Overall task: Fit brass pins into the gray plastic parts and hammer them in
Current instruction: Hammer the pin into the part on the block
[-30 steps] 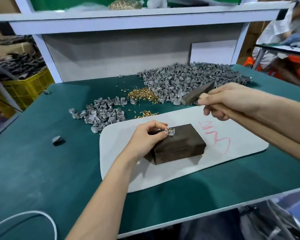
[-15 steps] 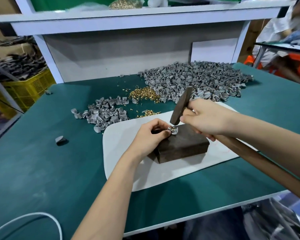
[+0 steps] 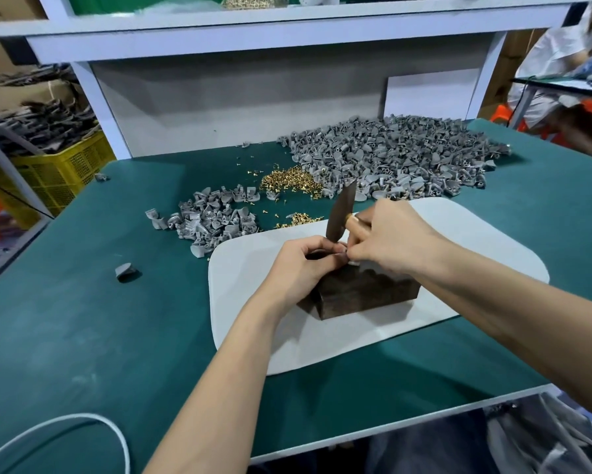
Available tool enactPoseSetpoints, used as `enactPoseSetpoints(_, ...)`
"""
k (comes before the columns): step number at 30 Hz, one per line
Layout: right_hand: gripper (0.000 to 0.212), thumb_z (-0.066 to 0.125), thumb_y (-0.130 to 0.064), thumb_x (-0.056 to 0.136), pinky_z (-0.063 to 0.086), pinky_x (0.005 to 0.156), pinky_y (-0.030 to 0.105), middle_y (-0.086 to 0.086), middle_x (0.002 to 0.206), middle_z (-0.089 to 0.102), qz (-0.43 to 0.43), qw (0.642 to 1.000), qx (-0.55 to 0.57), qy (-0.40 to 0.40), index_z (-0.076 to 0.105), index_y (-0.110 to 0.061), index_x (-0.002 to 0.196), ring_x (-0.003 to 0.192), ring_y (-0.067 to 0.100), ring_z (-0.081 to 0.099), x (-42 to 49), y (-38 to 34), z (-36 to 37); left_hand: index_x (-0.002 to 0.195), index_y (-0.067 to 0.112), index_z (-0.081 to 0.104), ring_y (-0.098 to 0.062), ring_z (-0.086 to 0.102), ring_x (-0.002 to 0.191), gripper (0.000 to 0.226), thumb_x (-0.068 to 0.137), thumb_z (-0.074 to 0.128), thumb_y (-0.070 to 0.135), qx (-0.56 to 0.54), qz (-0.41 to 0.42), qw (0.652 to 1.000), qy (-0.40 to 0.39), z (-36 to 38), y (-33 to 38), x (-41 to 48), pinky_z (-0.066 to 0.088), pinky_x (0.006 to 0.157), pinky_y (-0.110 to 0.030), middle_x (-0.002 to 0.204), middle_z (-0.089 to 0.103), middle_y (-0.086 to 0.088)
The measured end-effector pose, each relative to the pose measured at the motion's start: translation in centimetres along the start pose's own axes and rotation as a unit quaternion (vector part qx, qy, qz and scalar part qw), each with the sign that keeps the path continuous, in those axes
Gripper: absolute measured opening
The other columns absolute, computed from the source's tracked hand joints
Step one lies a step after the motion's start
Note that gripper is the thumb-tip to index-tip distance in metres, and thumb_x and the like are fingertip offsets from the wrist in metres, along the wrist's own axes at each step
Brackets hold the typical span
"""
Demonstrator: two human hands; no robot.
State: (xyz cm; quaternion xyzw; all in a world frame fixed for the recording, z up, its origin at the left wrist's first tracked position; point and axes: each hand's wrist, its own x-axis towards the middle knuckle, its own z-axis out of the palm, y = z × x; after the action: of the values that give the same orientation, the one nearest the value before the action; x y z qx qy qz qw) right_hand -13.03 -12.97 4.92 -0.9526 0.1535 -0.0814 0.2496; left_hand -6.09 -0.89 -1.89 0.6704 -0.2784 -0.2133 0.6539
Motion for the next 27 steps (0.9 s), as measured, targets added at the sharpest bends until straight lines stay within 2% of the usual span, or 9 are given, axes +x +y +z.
enactPoseSetpoints(3,0.016,0.066,-0.009,0.073,0.031,0.034,0.011,-0.012,0.034,0.047,0.007,1.000,-0.004,-0.004,0.069,0.003,0.083,0.032,-0.005,0.045,-0.2,0.0,0.1,0.075,0.010,0.066,0.006,0.060,0.061,0.015,0.083,0.067,-0.002,-0.016,-0.009,1.000,0.003,0.0,0.0,0.1,0.044,0.061,-0.007,0.076,0.068,0.007)
enactPoseSetpoints(6,0.016,0.063,-0.008,0.073,0.034,0.037,0.015,-0.006,0.049,0.054,-0.001,0.999,-0.031,-0.008,0.068,0.003,0.083,0.038,0.008,0.050,-0.4,-0.1,0.1,0.071,0.013,0.067,0.005,0.060,0.062,0.019,0.082,0.069,-0.002,-0.020,-0.015,1.000,0.008,-0.1,0.0,0.1,0.044,0.061,-0.007,0.071,0.069,0.013)
enactPoseSetpoints(10,0.015,0.064,-0.011,0.076,0.050,0.059,0.031,0.014,0.076,0.068,-0.016,0.996,-0.081,-0.011,0.067,0.000,0.086,0.071,0.031,0.065,-0.5,-0.6,0.0,0.071,0.013,0.068,0.005,0.062,0.064,0.017,0.081,0.069,-0.001,-0.025,-0.022,0.999,0.011,-0.1,0.0,0.1,0.045,0.063,-0.007,0.078,0.070,0.009)
enactPoseSetpoints(18,0.017,0.063,-0.012,0.079,0.053,0.075,0.040,0.018,0.085,0.068,-0.036,0.994,-0.104,-0.014,0.066,0.003,0.086,0.081,0.036,0.065,-0.7,-0.4,0.2,0.081,0.004,0.070,0.004,0.062,0.063,0.007,0.081,0.068,-0.003,-0.028,-0.027,0.999,0.018,-0.1,-0.1,0.1,0.046,0.062,-0.008,0.077,0.069,0.006)
enactPoseSetpoints(21,0.016,0.063,-0.011,0.078,0.053,0.073,0.038,0.018,0.078,0.067,-0.038,0.995,-0.094,-0.004,0.066,0.004,0.083,0.076,0.035,0.065,-0.7,-0.2,0.3,0.083,0.002,0.070,0.003,0.062,0.064,0.006,0.081,0.068,-0.003,-0.020,-0.026,0.999,0.021,0.0,-0.1,0.1,0.047,0.064,-0.009,0.082,0.069,0.003)
enactPoseSetpoints(25,0.015,0.062,-0.005,0.076,0.048,0.052,0.029,-0.003,0.043,0.052,-0.007,0.999,-0.039,-0.004,0.064,0.009,0.082,0.050,0.023,0.059,-0.5,0.2,0.4,0.078,0.007,0.071,0.001,0.062,0.066,0.010,0.081,0.069,-0.003,-0.018,-0.026,0.999,0.023,0.0,-0.1,0.1,0.049,0.067,-0.011,0.085,0.070,0.002)
enactPoseSetpoints(27,0.014,0.061,-0.004,0.077,0.044,0.042,0.024,-0.005,0.033,0.049,0.012,1.000,-0.010,-0.001,0.063,0.009,0.080,0.045,0.023,0.059,-0.5,0.5,0.5,0.074,0.010,0.070,0.000,0.062,0.067,0.015,0.081,0.069,-0.002,-0.015,-0.023,0.999,0.021,0.0,-0.1,0.1,0.049,0.068,-0.011,0.084,0.070,0.003)
